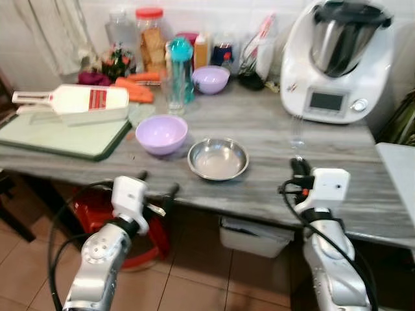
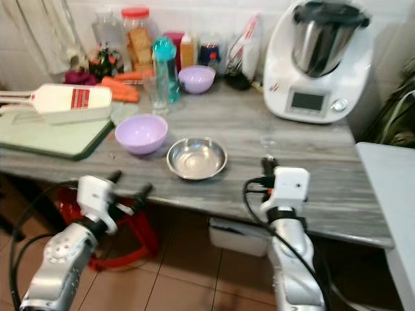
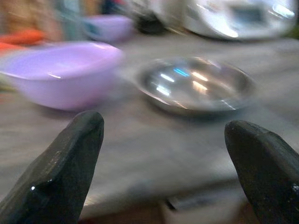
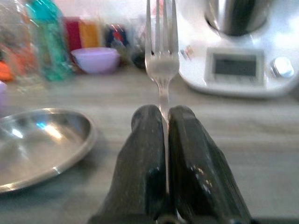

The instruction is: Setting the table

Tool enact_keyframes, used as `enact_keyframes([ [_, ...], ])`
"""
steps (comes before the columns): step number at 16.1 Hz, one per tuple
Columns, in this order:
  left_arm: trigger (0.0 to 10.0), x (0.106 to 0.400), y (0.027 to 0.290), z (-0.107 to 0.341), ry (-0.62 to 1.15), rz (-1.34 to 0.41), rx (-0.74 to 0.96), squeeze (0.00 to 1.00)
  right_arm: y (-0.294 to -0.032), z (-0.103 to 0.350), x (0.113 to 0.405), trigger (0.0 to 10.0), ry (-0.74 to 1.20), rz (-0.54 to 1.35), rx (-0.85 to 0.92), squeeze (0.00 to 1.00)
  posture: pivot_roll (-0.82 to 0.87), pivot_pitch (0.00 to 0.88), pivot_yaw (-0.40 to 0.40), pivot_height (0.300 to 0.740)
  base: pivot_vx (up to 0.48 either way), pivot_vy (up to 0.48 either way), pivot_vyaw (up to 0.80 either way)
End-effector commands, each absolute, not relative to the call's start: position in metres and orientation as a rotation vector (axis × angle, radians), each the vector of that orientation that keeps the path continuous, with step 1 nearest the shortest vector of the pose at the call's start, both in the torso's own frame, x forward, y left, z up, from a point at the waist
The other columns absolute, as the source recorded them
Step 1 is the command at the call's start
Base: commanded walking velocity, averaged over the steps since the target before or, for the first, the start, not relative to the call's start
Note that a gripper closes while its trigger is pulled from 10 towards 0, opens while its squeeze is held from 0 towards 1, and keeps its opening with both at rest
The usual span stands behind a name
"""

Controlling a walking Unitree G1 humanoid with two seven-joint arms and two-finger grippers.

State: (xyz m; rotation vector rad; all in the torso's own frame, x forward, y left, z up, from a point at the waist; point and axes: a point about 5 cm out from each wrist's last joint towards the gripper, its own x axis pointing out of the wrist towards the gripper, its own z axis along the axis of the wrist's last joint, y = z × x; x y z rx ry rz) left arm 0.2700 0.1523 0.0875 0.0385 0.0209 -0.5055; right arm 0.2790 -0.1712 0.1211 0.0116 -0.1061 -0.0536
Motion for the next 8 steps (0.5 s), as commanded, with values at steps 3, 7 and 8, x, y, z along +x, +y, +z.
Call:
enact_keyframes([
  [3,10.0,0.259,0.152,0.081,0.057,-0.607,0.084,0.0,-0.183,0.111,0.283,10.0,-0.029,-0.14,0.104,0.0,0.05,0.0,0.008,0.74,0.0,0.0,0.0],
  [7,10.0,0.256,0.151,0.081,0.061,-0.65,0.092,0.0,-0.189,0.104,0.294,10.0,0.024,-0.177,0.131,0.0,0.05,0.0,0.006,0.74,0.0,0.0,0.0],
  [8,10.0,0.255,0.151,0.081,0.06,-0.655,0.094,0.0,-0.189,0.101,0.298,10.0,0.055,-0.184,0.15,0.0,0.05,0.0,0.008,0.74,0.0,0.0,0.0],
])
